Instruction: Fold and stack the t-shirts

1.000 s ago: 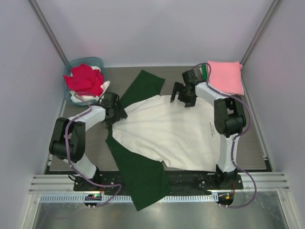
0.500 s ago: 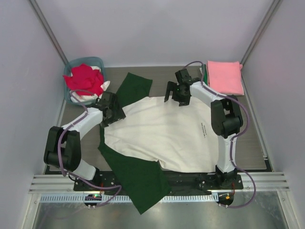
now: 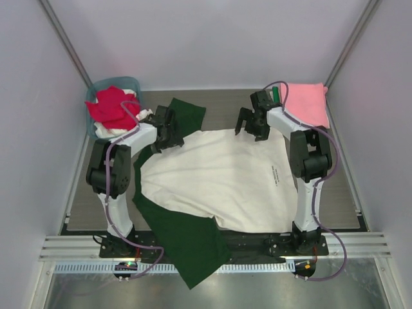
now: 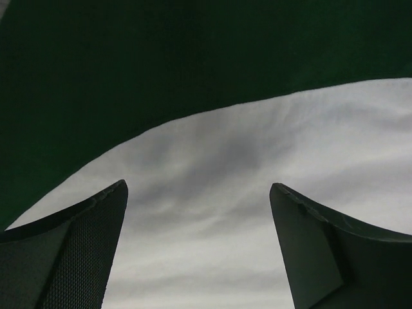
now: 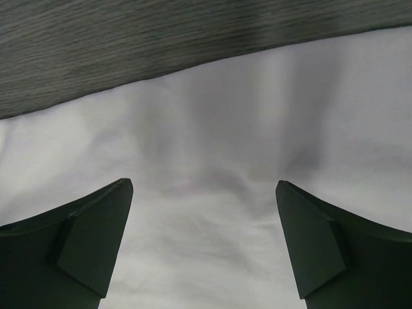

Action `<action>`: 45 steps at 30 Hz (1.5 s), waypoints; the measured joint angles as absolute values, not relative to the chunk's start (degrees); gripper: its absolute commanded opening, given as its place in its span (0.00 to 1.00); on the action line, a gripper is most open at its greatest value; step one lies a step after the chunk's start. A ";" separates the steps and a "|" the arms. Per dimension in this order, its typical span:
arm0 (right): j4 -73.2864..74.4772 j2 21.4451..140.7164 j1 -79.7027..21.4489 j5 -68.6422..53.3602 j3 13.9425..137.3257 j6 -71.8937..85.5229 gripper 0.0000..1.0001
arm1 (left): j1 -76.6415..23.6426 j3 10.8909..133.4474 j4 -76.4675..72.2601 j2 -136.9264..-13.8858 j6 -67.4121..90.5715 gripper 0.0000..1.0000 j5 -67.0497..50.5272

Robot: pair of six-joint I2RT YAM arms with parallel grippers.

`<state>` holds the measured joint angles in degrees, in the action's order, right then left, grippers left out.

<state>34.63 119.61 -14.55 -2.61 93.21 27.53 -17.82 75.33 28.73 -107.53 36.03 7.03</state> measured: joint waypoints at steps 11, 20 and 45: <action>35.99 129.80 -10.81 -3.18 105.25 25.58 1.00 | -17.67 94.85 33.01 -123.52 34.06 0.92 7.68; 34.63 138.28 -8.40 -7.35 118.72 25.36 1.00 | -16.67 115.37 39.38 -135.26 32.60 0.92 7.31; 38.02 89.54 -14.35 -1.89 78.41 28.86 1.00 | -44.42 55.94 54.35 -67.13 50.28 0.89 16.34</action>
<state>38.02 89.54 -14.35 -1.89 78.41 28.86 -44.42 55.94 54.35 -67.13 50.28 16.34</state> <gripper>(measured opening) 0.996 0.893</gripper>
